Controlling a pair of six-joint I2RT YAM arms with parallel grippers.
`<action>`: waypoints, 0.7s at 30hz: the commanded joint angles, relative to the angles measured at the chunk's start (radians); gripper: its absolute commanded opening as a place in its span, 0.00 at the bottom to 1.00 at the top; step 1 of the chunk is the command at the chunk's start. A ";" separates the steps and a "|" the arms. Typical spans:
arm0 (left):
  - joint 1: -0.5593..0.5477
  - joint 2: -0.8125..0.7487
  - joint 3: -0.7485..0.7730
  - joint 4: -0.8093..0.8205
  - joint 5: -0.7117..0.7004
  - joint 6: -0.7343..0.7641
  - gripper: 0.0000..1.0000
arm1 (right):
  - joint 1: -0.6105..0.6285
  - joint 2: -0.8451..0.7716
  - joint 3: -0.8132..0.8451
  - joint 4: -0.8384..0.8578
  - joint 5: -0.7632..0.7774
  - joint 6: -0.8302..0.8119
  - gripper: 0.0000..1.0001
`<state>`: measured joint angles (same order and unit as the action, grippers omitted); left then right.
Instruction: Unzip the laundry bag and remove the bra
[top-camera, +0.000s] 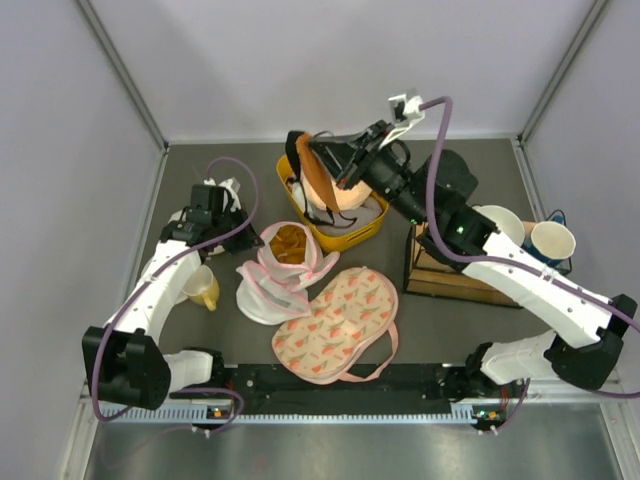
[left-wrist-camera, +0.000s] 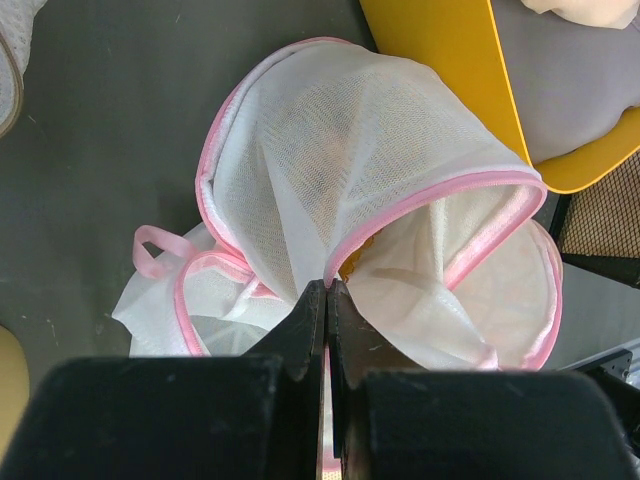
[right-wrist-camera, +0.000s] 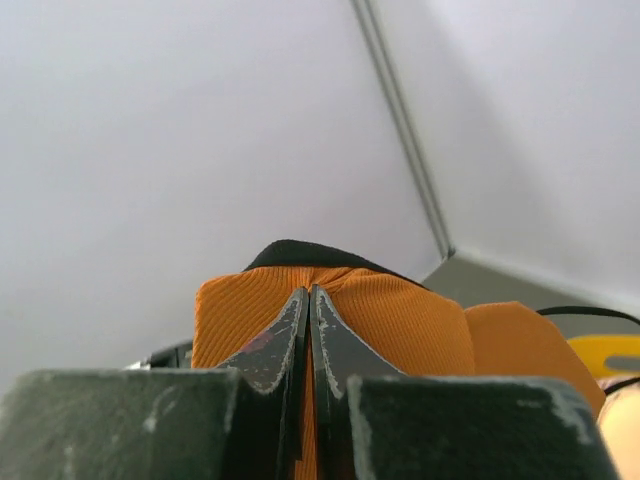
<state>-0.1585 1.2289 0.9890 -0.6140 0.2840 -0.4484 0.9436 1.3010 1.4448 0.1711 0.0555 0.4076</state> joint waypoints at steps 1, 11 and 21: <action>0.005 -0.029 0.007 0.014 0.014 -0.010 0.00 | -0.035 0.043 0.123 0.001 0.075 -0.064 0.00; 0.017 -0.132 0.069 -0.036 0.021 -0.027 0.00 | -0.198 0.217 0.223 -0.071 0.118 -0.052 0.00; 0.025 -0.187 0.109 -0.084 0.000 -0.033 0.00 | -0.259 0.372 0.082 -0.094 0.129 0.020 0.00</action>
<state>-0.1436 1.0618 1.0618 -0.6888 0.2939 -0.4736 0.6888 1.6474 1.5749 0.0666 0.1661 0.3908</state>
